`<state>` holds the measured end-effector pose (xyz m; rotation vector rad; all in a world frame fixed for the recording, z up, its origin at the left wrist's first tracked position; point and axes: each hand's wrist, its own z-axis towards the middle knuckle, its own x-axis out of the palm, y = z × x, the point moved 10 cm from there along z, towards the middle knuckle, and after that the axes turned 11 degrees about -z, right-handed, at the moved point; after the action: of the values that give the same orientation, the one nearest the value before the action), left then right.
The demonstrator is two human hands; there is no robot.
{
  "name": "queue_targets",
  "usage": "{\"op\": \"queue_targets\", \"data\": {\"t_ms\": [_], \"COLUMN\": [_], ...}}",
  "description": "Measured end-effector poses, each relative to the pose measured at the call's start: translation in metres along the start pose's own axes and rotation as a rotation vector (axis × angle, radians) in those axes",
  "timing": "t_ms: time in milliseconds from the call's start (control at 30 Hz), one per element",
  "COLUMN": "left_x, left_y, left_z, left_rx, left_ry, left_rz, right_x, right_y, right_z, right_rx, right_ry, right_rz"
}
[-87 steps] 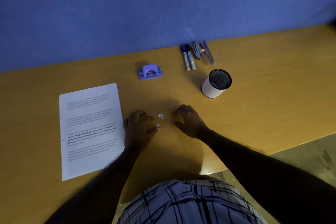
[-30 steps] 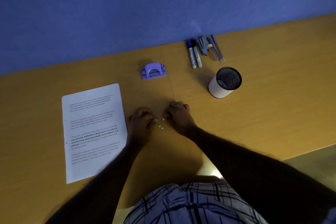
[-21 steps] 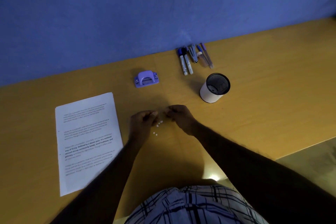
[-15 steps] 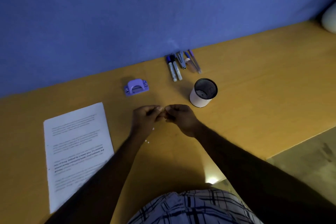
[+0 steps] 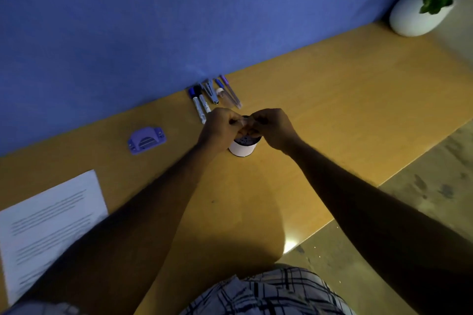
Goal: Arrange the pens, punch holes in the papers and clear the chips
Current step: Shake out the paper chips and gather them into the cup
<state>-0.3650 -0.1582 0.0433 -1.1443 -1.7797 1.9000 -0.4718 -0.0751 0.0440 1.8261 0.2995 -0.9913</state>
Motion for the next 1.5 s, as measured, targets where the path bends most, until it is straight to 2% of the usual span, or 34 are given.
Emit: {"op": "queue_targets", "data": {"t_ms": [200,433,600,833,967,1167,1367,1500], "left_x": [0.014,0.010,0.002,0.002,0.000,0.000,0.002,0.003], "left_y": [-0.001,-0.015,-0.012,0.004,0.011,0.009,0.007,0.004], "left_z": [0.014,0.016,0.019,0.017,0.014,0.009,0.006,0.006], "left_rx": [-0.002,0.079,0.066,-0.027,-0.068,-0.031,-0.016,-0.006], "left_ry": [0.152,0.116,0.055,0.129,0.100,0.063,0.074,0.088], "left_rz": [0.177,0.261,0.200,0.107,0.052,0.123,0.205,0.268], "right_x": [-0.007,-0.016,-0.012,-0.013,-0.011,-0.016,-0.017,-0.018], "right_y": [0.010,0.023,0.016,0.010,0.011,0.017,0.003,0.004], "right_z": [0.008,0.009,0.013,0.011,0.012,0.008,0.008,0.007], "right_rx": [-0.152,-0.289,-0.252,-0.207,-0.182,-0.218,-0.089,-0.100], "right_ry": [0.043,-0.011,0.061,0.076,0.088,0.044,0.045,0.024], "right_rz": [-0.251,-0.383,-0.391,-0.344,-0.305,-0.253,-0.162,-0.192]}}
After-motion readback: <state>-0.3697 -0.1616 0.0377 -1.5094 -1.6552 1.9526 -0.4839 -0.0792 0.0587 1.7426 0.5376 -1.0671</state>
